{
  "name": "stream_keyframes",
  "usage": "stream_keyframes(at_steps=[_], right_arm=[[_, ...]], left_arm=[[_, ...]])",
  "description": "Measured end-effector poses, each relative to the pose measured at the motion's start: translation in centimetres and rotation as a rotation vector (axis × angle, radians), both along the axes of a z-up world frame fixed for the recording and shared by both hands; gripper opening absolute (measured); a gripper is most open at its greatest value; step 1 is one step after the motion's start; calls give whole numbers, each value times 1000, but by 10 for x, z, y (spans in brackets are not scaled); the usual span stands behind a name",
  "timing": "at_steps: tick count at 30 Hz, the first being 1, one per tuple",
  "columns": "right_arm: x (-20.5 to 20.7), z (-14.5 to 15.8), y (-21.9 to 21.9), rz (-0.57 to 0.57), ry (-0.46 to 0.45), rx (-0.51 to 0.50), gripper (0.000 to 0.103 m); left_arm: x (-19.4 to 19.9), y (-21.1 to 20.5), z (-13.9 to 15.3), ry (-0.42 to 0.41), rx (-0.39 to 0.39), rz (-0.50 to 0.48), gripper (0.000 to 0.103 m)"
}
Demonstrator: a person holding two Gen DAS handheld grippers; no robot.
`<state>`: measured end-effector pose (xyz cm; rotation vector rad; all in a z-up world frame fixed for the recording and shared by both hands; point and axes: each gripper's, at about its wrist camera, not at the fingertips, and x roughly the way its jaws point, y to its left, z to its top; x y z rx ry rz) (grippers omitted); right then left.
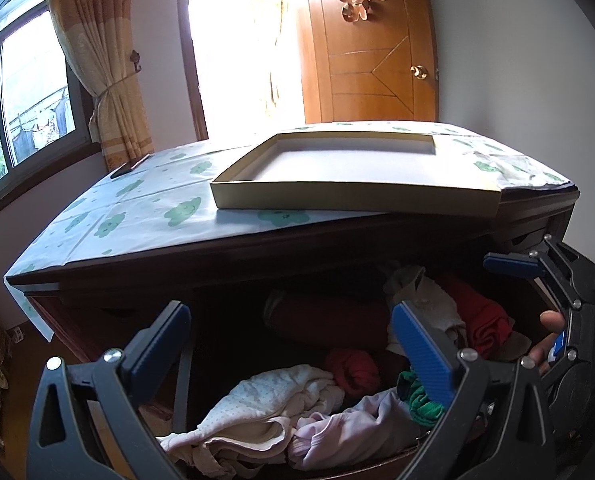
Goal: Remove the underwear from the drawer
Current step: 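Pull the drawer further open with the right tool, exposing the clothes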
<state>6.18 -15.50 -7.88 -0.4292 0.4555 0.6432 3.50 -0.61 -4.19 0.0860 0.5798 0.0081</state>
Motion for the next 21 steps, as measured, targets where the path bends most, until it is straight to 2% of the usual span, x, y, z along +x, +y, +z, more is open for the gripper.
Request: stream_keyframes(at_steps=[8, 16, 21], right_arm=[[3, -3, 2, 24, 43, 12, 102], [3, -4, 7, 42, 75, -26, 102], [5, -5, 3, 41, 91, -2, 102]], left_arm=[[0, 0, 1, -3, 4, 1, 103], [-2, 0, 2, -3, 14, -1, 103], [-1, 8, 3, -6, 0, 10, 103]])
